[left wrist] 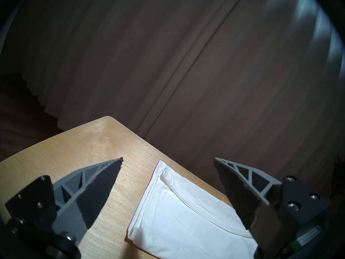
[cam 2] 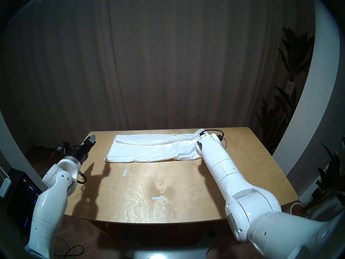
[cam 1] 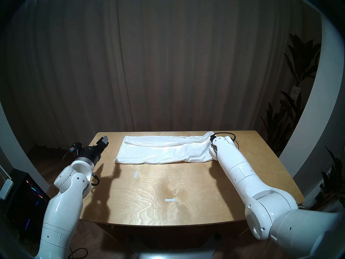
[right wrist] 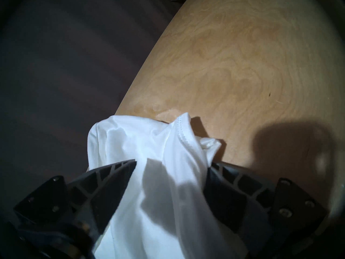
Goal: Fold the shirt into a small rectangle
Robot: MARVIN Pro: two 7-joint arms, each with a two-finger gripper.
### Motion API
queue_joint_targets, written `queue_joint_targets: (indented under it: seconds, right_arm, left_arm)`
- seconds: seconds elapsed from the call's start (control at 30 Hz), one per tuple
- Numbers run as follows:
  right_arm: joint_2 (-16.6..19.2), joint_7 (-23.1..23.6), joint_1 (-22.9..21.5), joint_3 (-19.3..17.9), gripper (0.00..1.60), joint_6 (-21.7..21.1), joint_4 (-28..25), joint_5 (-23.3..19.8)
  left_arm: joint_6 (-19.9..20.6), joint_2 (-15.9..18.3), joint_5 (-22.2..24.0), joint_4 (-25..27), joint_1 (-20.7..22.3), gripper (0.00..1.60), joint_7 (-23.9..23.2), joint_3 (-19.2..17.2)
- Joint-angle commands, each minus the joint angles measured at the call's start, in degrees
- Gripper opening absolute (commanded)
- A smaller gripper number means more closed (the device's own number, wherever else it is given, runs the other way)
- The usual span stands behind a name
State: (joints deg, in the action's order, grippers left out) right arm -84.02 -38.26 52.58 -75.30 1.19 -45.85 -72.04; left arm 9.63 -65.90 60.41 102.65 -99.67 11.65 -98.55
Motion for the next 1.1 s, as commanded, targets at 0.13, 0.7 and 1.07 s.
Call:
queue_joint_targets:
  seconds: [0.13,0.7,1.07]
  right_arm:
    - [-2.26,4.08,-1.23,2.33,0.63,-0.94,9.38,0.52]
    - [0.55,8.51,-1.0,6.36,0.0,-2.22,1.28,3.6]
    - [2.28,11.53,1.01,11.19,0.0,0.24,-6.33,8.61]
  left_arm:
    - [-1.1,-0.27,-0.29,2.2,-0.91,1.6,0.35,-0.87]
    - [-2.66,-2.19,-0.45,3.45,-2.51,1.6,1.4,-1.89]
    - [-3.76,-3.7,-0.66,4.58,-3.98,1.6,2.0,-2.78]
